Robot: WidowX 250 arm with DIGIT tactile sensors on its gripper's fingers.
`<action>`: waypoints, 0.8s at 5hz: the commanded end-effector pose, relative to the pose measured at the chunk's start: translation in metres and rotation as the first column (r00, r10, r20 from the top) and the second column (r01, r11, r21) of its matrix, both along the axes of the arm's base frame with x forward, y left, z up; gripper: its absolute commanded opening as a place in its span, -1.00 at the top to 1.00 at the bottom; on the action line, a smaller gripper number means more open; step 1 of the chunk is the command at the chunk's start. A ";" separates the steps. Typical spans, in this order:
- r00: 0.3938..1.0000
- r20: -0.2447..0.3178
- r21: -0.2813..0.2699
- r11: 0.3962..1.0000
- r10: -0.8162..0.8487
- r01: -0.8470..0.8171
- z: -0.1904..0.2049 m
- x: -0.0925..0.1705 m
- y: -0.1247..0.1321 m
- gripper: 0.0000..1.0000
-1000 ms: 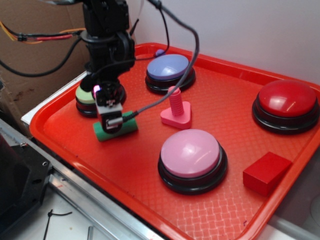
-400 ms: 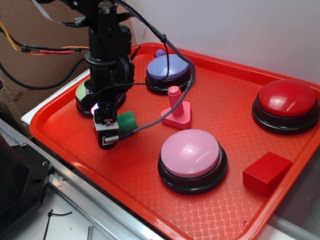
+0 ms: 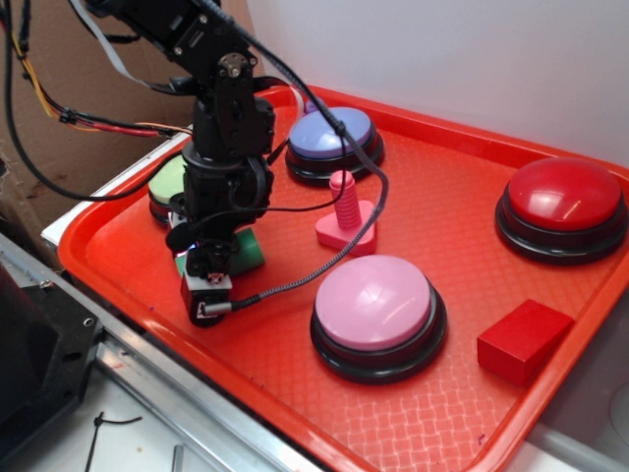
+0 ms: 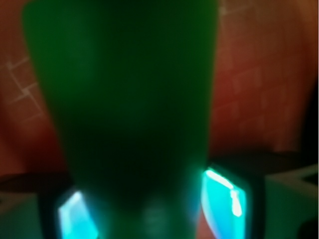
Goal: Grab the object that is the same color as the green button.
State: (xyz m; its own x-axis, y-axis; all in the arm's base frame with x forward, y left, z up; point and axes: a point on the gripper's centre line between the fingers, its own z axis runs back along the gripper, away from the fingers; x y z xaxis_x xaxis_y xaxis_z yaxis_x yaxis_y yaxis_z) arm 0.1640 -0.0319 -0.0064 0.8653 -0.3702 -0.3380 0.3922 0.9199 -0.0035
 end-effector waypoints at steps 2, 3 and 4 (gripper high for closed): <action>0.794 0.416 -0.178 0.896 0.443 -0.407 0.121 -0.013 0.025 1.00; 0.691 0.447 -0.252 0.821 0.568 -0.513 0.169 -0.024 0.023 1.00; 0.673 0.498 -0.247 0.833 0.547 -0.495 0.218 -0.027 0.012 1.00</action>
